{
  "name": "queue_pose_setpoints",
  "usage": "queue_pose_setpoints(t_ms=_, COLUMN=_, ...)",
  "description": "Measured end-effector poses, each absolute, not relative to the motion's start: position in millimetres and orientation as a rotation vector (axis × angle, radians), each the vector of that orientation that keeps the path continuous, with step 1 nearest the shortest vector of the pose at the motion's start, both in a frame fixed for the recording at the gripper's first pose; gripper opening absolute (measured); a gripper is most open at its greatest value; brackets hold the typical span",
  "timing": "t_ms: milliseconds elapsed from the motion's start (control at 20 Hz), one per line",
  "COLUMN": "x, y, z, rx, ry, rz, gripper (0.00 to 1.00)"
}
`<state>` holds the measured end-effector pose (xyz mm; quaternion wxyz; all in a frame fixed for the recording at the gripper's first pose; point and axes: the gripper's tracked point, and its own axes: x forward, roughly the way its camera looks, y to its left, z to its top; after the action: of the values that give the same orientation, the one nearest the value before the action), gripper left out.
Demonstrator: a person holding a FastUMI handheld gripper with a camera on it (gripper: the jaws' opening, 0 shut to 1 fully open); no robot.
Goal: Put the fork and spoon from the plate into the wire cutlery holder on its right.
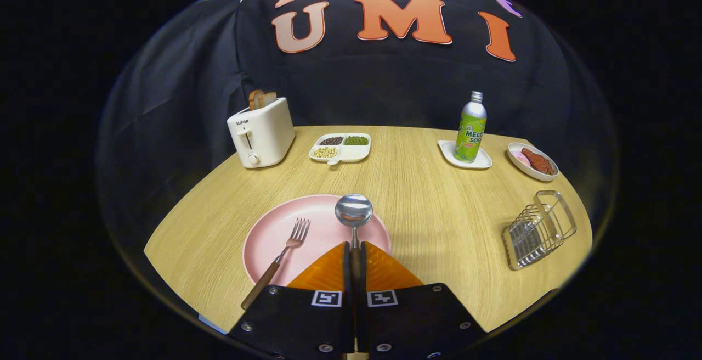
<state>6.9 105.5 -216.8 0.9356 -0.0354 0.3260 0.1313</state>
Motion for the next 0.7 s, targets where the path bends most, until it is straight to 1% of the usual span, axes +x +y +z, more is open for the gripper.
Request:
queue_pose_setpoints(t_ms=300, x=13, y=27, z=-171, rx=-0.123, ry=0.654, rz=0.227, gripper=0.02)
queue_pose_setpoints(t_ms=700, x=12, y=-77, z=-132, rx=-0.195, ry=0.742, rz=0.124, gripper=0.02)
